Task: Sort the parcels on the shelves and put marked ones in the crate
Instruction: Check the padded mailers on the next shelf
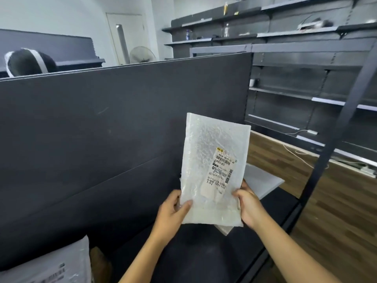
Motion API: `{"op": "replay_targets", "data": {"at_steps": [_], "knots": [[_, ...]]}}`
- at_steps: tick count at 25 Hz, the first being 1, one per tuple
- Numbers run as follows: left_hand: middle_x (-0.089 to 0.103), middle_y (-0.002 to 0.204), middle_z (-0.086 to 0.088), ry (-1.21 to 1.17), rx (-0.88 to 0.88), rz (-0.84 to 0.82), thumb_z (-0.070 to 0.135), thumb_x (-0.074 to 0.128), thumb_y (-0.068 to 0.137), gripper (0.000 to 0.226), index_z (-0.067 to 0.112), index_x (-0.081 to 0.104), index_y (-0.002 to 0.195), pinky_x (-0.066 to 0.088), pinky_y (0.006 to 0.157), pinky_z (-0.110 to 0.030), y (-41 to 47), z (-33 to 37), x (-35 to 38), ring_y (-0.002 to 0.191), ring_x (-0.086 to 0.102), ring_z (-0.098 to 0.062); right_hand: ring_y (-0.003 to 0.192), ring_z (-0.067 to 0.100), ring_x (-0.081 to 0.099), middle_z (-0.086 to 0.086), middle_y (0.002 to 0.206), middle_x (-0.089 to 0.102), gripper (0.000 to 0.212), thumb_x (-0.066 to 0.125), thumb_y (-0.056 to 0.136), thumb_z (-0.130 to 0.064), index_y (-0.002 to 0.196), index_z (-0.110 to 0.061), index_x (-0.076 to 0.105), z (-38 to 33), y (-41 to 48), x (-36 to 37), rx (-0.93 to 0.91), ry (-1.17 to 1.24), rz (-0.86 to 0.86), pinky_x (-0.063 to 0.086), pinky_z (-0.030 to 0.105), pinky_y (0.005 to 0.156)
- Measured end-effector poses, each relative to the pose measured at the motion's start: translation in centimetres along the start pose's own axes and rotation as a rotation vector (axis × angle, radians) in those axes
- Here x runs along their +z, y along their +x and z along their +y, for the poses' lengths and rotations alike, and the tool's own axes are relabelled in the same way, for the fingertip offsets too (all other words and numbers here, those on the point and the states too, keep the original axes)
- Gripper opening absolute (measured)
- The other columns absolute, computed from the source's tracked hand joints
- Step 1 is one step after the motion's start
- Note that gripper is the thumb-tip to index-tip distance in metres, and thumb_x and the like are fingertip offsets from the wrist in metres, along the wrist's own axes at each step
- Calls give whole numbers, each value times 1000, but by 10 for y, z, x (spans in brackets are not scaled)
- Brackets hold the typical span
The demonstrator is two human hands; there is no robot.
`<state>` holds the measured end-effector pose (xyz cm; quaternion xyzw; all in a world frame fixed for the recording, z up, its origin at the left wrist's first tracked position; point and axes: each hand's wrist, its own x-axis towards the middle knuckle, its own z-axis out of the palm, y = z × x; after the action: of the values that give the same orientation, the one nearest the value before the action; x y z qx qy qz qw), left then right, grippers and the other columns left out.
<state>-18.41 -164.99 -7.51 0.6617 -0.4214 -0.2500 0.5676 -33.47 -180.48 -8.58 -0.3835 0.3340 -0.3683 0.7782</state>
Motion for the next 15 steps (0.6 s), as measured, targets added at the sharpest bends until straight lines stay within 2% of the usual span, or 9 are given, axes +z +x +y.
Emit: {"op": "replay_targets", "data": {"at_steps": [2,4,8,10,13,15], "knots": [[69,77,15,22,55,38,11,62,89,7,17,61,92,45,61,-9,-10,2,-4,69,61,5,103,25,63,6,109,68,55,32,81,14,112,-22,58,4,-1,8,-4,-90,-26,52,43,83],[70,86,12,39,54,71,14,62,89,7,20,61,94,49,65,-15,-17,-2,-13,76,65,-1,105,23,62,5,109,68,52,33,83,13,115,-19,57,9,-2,17,-22,-179,-60,52,38,83],[72,94,5,15,-50,131,20,61,90,7,23,60,96,56,79,-31,-22,-16,-30,88,69,-10,102,14,64,0,108,69,56,32,80,16,115,-19,58,11,-11,34,-84,-241,-145,52,27,77],[72,98,3,7,-123,150,20,62,90,10,26,60,97,55,88,-38,-26,-25,-36,94,68,-12,101,9,65,-3,109,69,56,33,81,16,113,-20,60,14,-15,40,-131,-298,-189,53,20,75],[69,109,6,-53,-198,163,16,61,89,24,35,57,104,51,94,-34,-34,-40,-40,104,64,-10,106,9,62,-6,110,69,53,39,82,15,107,-25,64,20,-17,47,-168,-422,-224,51,26,89],[68,110,4,-81,-237,194,16,60,90,23,33,57,104,51,91,-35,-40,-50,-43,104,64,-12,106,10,61,-8,108,67,52,41,83,13,101,-30,62,26,-17,52,-152,-490,-228,48,32,95]]}}
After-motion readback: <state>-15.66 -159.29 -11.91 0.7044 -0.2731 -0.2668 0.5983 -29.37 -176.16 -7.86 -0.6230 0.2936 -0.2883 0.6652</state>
